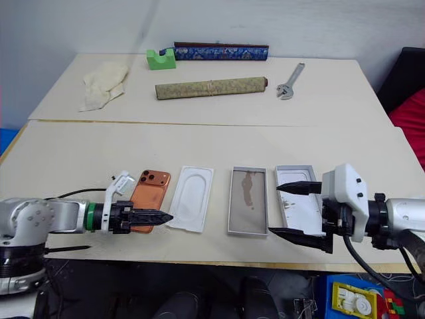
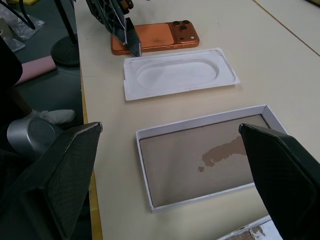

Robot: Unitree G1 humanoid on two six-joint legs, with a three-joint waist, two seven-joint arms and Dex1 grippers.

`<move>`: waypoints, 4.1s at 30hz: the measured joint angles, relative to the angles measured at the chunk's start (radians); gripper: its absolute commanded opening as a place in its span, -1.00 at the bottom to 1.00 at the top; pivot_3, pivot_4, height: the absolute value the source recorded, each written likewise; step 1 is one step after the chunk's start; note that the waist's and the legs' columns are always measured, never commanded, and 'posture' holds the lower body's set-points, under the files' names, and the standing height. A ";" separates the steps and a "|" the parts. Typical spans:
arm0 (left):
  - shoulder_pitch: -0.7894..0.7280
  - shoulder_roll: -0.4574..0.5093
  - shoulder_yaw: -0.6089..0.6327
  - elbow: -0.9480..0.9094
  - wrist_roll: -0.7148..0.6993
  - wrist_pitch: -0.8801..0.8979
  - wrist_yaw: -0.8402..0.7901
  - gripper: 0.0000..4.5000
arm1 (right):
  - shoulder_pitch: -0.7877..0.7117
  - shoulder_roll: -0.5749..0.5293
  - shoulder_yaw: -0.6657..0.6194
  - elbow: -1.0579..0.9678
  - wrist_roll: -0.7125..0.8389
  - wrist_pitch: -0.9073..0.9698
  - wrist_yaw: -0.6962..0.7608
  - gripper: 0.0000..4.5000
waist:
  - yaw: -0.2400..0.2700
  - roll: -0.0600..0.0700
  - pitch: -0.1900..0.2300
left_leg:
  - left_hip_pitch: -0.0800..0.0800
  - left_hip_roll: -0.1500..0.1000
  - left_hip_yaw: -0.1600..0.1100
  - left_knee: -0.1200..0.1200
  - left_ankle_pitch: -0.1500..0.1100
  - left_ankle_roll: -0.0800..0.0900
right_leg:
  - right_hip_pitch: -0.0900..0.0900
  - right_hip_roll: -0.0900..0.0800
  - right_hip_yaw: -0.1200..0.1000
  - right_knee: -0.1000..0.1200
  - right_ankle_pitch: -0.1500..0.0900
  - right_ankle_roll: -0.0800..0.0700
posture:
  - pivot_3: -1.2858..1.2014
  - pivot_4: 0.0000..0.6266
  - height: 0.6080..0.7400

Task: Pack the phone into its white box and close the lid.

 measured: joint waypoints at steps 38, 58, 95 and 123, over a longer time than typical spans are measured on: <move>-0.022 -0.130 0.039 0.131 -0.071 -0.003 0.161 -0.82 | -0.074 0.055 0.427 0.026 -0.370 -0.252 -0.011 1.00 | -0.001 0.007 -0.011 | 0.004 -0.002 -0.004 0.004 -0.001 -0.003 | 0.000 0.001 0.003 0.006 0.000 0.000 | 0.03 -0.52 1.00; -0.101 -0.291 -0.031 0.223 -0.226 0.009 0.422 -0.10 | -0.145 0.093 0.425 0.015 -0.292 -0.179 -0.056 1.00 | 0.013 0.002 -0.009 | 0.002 -0.004 -0.007 0.006 -0.002 -0.003 | -0.001 0.000 0.002 0.007 -0.001 -0.001 | 0.03 -0.52 1.00; -0.005 0.063 -0.015 0.222 -0.674 -0.014 0.430 -1.00 | -0.264 0.287 0.713 0.415 -0.604 -0.491 0.010 -0.99 | -0.030 -0.001 -0.006 | 0.008 -0.003 -0.011 0.004 -0.003 -0.007 | -0.004 0.006 0.008 0.011 -0.001 -0.003 | 0.03 -0.52 1.00; -0.220 -0.141 -0.384 0.360 -0.826 -0.200 0.724 -1.00 | 0.114 0.114 0.101 -0.107 -0.170 -0.036 -0.070 0.48 | -0.016 -0.003 -0.005 | 0.009 -0.004 -0.010 0.004 -0.004 -0.007 | -0.003 0.006 0.010 0.011 -0.001 -0.003 | 0.03 -0.52 1.00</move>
